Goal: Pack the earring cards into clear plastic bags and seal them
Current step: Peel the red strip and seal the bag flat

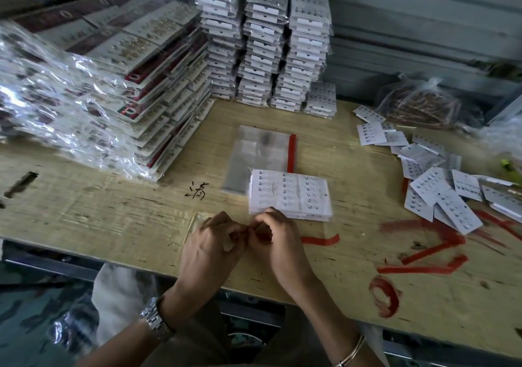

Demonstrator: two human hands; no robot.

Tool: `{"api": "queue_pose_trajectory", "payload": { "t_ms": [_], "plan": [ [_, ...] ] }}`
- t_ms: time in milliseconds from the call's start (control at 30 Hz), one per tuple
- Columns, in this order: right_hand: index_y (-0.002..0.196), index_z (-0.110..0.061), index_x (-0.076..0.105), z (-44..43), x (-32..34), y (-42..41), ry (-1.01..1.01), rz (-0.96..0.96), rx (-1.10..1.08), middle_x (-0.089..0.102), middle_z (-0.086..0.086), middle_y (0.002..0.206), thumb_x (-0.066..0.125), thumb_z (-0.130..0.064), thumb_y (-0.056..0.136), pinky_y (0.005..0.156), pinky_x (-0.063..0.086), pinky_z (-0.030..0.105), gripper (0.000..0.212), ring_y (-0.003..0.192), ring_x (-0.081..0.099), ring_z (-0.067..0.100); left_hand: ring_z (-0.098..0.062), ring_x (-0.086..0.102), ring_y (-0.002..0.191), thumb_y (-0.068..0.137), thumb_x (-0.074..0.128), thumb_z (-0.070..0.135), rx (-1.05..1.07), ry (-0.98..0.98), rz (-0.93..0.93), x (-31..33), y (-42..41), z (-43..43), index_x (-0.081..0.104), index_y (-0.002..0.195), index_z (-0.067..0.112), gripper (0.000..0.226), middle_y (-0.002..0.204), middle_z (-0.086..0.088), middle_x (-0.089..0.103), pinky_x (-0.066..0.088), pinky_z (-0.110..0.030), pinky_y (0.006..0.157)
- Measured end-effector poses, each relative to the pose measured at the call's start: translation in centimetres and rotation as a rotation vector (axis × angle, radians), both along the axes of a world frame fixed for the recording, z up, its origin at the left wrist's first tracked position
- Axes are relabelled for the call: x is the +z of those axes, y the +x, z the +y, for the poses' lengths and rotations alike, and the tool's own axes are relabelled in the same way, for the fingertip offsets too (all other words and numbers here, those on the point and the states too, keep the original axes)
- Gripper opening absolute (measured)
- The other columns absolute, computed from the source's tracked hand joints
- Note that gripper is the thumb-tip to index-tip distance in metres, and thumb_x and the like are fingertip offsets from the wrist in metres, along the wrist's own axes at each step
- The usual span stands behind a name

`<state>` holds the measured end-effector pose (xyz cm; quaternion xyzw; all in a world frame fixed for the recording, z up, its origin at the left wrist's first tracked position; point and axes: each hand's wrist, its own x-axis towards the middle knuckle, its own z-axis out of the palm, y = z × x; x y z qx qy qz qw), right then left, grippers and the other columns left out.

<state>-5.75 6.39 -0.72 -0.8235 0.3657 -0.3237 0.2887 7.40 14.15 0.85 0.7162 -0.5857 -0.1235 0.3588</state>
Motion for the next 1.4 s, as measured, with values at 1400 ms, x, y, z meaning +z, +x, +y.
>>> {"api": "queue_pose_trajectory", "payload": {
  "t_ms": [1400],
  "plan": [
    [0.095,-0.008,0.063,1.1,0.2,-1.2,-0.132,0.046,0.013,0.062,0.0,0.096,0.058,-0.017,0.081,0.069,0.053,0.033,0.018,0.084,0.059,0.012,-0.031,0.066,0.076,0.082,0.071,0.049,0.004,0.108,0.706,-0.9,0.4,-0.8,0.079,0.081,0.019,0.032,0.081,-0.01,0.073,0.051,-0.04,0.069]
  ]
}}
